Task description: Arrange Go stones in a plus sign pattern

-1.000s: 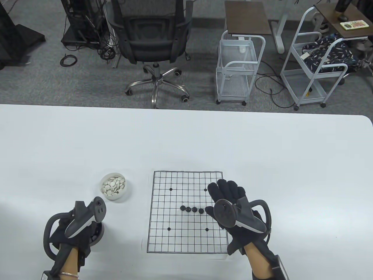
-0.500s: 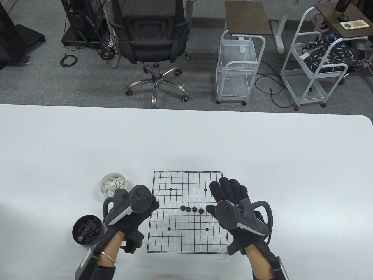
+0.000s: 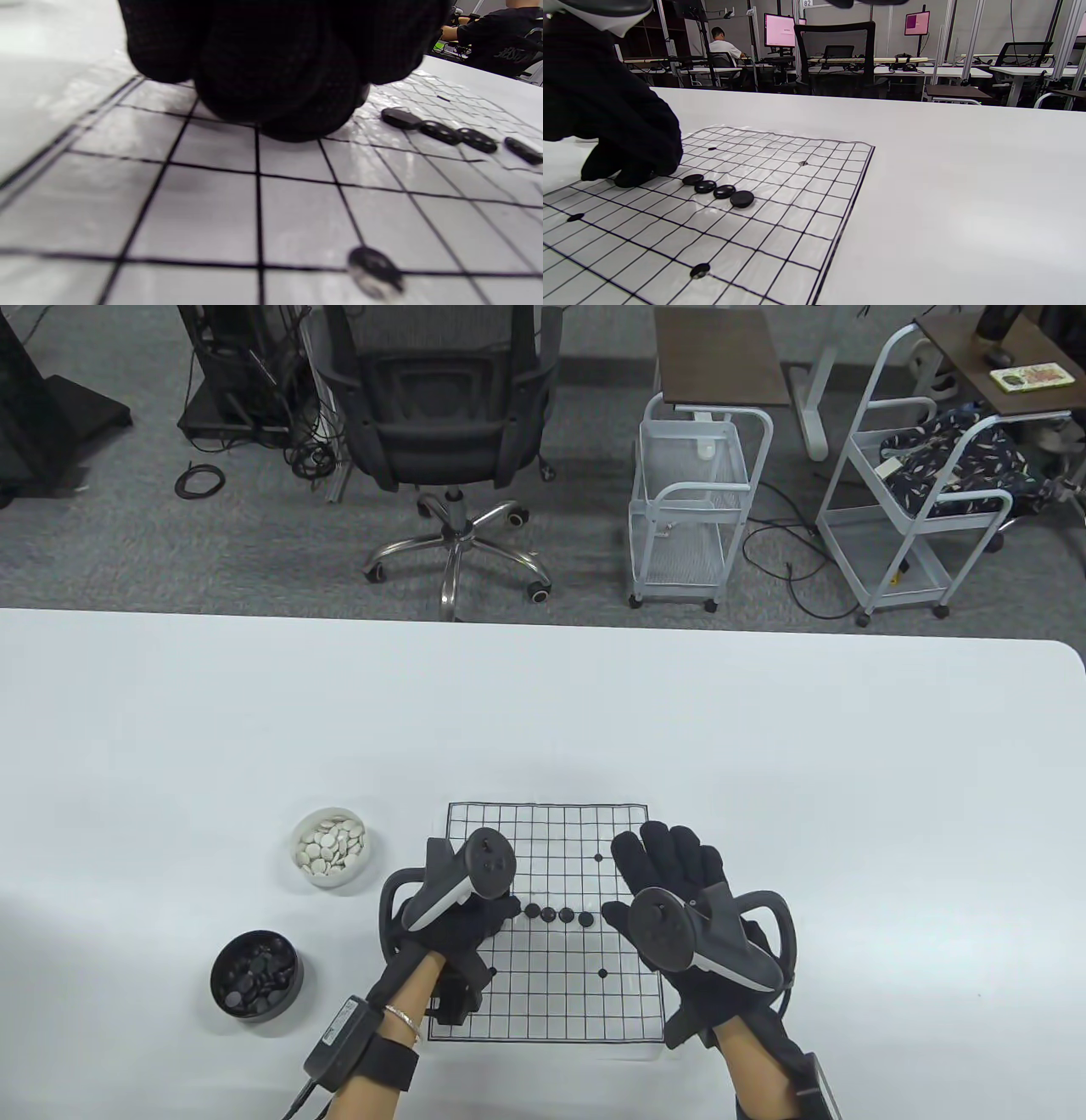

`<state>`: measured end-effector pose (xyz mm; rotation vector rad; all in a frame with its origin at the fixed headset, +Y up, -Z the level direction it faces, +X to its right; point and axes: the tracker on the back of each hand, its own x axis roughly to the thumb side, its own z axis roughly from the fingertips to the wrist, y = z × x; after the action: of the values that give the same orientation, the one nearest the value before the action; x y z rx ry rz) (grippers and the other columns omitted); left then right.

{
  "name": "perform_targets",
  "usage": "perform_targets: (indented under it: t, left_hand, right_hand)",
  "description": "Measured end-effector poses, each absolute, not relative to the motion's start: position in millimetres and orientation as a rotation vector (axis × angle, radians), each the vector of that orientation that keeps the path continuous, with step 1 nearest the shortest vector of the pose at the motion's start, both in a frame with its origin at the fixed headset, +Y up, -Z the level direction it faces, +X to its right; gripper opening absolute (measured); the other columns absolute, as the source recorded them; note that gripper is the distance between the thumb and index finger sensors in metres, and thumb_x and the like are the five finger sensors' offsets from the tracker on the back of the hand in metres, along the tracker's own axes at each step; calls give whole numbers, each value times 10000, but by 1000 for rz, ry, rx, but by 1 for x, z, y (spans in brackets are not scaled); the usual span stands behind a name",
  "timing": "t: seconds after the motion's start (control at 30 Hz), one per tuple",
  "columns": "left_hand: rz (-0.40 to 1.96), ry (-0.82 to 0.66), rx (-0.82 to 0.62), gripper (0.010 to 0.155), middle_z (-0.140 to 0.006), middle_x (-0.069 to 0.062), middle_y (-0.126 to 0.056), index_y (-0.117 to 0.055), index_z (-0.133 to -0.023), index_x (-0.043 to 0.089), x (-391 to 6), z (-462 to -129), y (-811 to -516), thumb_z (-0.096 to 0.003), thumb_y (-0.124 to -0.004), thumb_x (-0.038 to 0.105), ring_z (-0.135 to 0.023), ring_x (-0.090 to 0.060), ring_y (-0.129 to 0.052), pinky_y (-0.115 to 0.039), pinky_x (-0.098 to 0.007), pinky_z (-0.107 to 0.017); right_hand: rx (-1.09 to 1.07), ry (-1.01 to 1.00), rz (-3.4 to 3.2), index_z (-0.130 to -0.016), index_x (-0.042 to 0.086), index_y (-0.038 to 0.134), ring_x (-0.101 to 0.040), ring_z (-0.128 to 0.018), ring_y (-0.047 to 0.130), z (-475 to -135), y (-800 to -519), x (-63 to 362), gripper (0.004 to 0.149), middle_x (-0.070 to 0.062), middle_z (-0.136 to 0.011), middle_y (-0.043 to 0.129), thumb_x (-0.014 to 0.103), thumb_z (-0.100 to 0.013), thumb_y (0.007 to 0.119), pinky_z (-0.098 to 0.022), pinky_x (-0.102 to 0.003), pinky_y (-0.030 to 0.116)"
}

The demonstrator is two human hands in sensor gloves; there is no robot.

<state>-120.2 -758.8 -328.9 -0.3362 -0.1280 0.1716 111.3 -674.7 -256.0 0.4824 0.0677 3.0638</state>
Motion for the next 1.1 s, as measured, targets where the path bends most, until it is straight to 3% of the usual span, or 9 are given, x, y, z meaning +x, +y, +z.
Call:
perform_targets:
  t: [0.33,0.73,0.93,1.1]
  left_hand:
    - [8,-130,-265,420,-457,113,-1015,-890,-710,252,-112,-325,-760,-445,-728,536,-274,24,-979,-871,-297,-448]
    - [-66,-154,-268,521,-576,77,-1026,-873,-785,247,-112,-325,-753,-449,-669,589,-391,-8,-1012,-856,-332,-508]
    - [-76,-169,-199,569,-689,64,-1033,-830,-867,245,-126,-325,-722,-447,-668,593,-474,-24,-1035,-847,-347,-542]
    - [-164,-107,-130,630,-869,36,-956,-729,-975,258,-164,-338,-695,-444,-674,592,-674,-91,-1009,-785,-417,-649]
  right_hand:
    - [468,113,3083,-1174,167,308,-504,-1093,386,-259,-682,110,725,-224,-1198,363,543,-582,493,-764,-576,382]
    - [454,118,3086,-1173,167,311,-503,-1093,385,-259,-682,111,723,-223,-1197,364,542,-583,494,-765,-575,380]
    - [457,114,3076,-1173,167,310,-504,-1093,384,-260,-682,112,723,-223,-1198,361,542,-582,494,-765,-576,379]
    - [424,124,3071,-1173,167,310,-504,-1093,384,-264,-683,119,723,-224,-1198,361,542,-583,494,-765,-576,379]
